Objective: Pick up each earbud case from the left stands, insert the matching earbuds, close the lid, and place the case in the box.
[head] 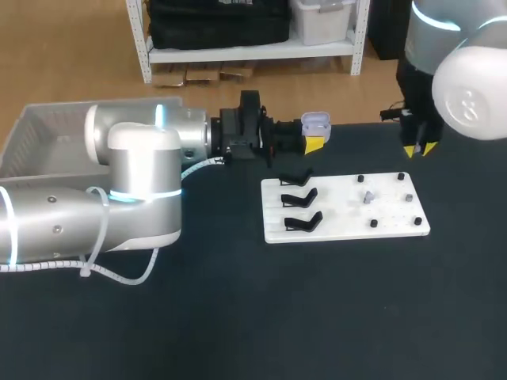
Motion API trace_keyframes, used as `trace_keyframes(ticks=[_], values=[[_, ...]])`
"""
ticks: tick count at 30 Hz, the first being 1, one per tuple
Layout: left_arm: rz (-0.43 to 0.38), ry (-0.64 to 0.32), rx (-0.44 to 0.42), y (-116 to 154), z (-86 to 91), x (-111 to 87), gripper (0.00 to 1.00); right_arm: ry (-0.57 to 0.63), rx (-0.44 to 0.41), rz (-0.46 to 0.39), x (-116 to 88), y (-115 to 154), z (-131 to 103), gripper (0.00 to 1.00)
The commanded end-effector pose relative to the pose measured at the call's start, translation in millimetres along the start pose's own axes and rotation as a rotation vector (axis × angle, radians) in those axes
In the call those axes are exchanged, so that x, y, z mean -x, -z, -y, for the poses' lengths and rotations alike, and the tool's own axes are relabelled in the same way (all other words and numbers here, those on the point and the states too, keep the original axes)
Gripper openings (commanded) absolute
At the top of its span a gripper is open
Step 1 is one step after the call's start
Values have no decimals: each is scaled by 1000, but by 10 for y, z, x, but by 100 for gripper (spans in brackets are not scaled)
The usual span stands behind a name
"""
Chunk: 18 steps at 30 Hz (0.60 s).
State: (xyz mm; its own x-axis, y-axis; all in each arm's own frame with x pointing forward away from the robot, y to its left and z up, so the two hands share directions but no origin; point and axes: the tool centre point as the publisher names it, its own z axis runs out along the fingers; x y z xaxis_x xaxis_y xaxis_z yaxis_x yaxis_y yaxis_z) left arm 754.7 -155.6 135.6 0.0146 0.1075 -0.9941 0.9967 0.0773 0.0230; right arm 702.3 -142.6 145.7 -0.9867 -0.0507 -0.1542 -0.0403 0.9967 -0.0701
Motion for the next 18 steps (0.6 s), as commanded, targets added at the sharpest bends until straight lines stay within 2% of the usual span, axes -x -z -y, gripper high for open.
trace_keyframes(ticks=[1, 6, 8, 10, 14, 18], values=[[8, -5, 4, 0, 3, -18, 0, -324, -61, -40, 34, 86, -219, 0], [8, -5, 4, 0, 3, -18, 0, -522, -80, -82, 8, 223, -432, 0], [8, -5, 4, 0, 3, -18, 0, -603, -32, -96, -26, 274, -490, 0], [8, -5, 4, 0, 3, -18, 0, -669, -47, -101, -64, 345, -556, 0], [8, -5, 4, 0, 3, -18, 0, -760, -56, -96, -88, 506, -704, 0], [8, -5, 4, 0, 3, -18, 0, -797, -54, -78, -100, 667, -862, 0]])
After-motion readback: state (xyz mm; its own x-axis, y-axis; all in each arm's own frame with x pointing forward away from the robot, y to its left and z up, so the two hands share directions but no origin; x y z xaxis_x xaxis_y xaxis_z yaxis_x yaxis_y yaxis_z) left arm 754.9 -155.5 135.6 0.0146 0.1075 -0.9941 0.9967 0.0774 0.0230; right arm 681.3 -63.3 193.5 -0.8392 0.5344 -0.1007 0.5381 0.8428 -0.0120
